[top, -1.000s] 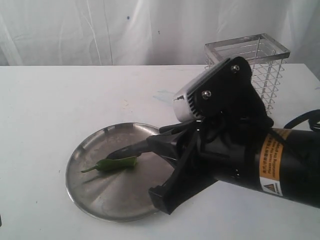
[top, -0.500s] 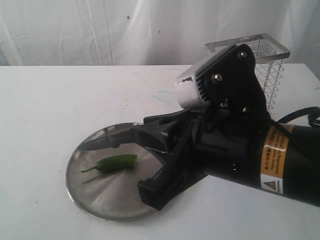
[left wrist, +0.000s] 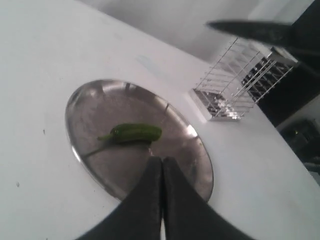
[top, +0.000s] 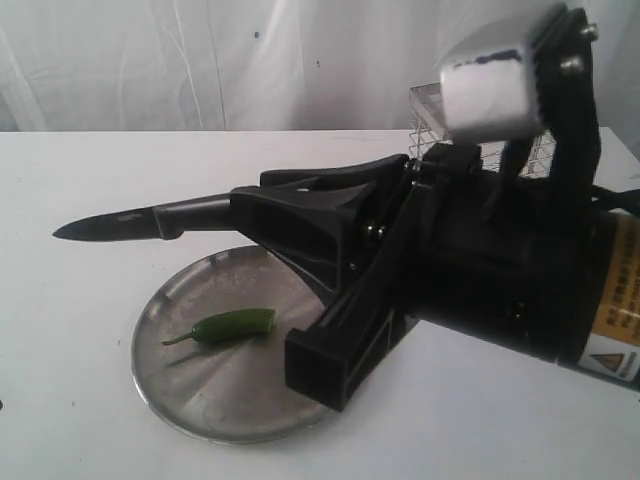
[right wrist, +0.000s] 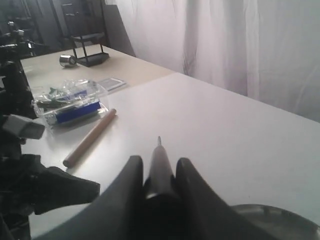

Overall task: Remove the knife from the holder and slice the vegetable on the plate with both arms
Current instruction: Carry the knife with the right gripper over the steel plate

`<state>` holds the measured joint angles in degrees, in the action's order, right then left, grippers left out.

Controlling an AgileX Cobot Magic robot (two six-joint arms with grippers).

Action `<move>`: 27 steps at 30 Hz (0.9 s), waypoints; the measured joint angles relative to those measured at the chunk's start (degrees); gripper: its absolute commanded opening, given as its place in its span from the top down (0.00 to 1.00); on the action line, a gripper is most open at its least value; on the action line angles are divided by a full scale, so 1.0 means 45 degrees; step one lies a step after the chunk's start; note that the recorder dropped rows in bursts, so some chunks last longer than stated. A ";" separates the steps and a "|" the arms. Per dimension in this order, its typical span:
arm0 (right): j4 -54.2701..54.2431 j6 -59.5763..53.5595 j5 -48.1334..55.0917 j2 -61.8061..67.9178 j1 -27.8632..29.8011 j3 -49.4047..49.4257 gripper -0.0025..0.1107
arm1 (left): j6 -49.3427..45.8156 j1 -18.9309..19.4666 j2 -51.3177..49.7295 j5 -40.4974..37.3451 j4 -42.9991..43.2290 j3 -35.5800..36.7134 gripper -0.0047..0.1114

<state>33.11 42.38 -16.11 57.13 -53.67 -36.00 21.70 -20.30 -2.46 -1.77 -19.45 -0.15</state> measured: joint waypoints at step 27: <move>-0.2987 -0.2386 -0.1389 -0.0006 0.0000 0.0000 0.98 | 0.5315 0.0000 -0.9524 0.6965 1.1020 -0.2876 0.96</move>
<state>19.67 31.64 -22.36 57.10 -53.67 -36.00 45.61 -20.30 -45.31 29.57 30.14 -13.09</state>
